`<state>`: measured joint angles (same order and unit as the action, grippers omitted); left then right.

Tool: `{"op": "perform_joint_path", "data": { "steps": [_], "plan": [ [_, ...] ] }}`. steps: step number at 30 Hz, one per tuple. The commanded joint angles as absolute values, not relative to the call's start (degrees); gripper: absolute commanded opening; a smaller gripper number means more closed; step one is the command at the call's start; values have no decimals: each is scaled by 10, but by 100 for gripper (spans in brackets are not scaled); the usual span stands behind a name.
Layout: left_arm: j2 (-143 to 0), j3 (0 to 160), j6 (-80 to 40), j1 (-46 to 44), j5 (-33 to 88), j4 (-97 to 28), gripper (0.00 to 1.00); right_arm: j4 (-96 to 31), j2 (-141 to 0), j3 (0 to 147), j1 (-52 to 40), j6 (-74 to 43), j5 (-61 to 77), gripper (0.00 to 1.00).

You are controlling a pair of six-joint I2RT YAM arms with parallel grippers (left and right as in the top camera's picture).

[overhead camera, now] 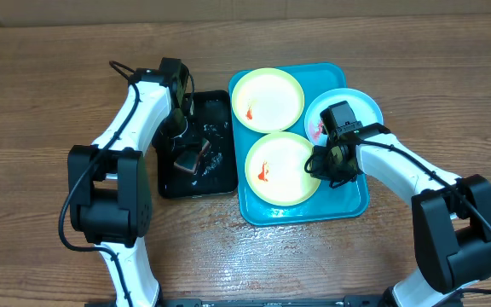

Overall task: Clean dirty plates on tray and stack at the side
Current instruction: 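Lift the sponge with the left gripper and carry it toward the teal tray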

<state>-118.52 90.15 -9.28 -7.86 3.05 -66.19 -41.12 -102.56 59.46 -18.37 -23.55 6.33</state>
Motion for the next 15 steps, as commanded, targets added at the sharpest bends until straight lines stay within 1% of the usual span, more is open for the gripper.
{"op": "perform_joint_path", "data": {
  "steps": [1,3,8,10,11,12,13,14,15],
  "plan": [
    [-1169,904,-46,-86,15,-659,64,-416,-1029,593,-180,-236,22,7],
    [-1169,898,-34,-90,15,-651,65,-416,-1029,593,-180,-236,22,7],
    [-1169,857,-12,-99,13,-606,63,-416,-1029,593,-180,-236,22,7],
    [-1169,826,-13,-102,9,-578,59,-416,-1029,593,-180,-236,22,7],
    [-1169,816,-14,-102,10,-571,54,-416,-1029,593,-180,-236,22,8],
    [-1169,810,-18,-102,10,-569,44,-416,-1029,593,-180,-236,22,8],
    [-1169,808,-18,-102,10,-570,29,-416,-1029,593,-180,-236,22,8],
    [-1169,808,-20,-102,10,-575,16,-416,-1029,593,-180,-236,22,8],
    [-1169,811,-25,-102,10,-581,9,-416,-1029,593,-180,-236,22,8]
  ]
}}
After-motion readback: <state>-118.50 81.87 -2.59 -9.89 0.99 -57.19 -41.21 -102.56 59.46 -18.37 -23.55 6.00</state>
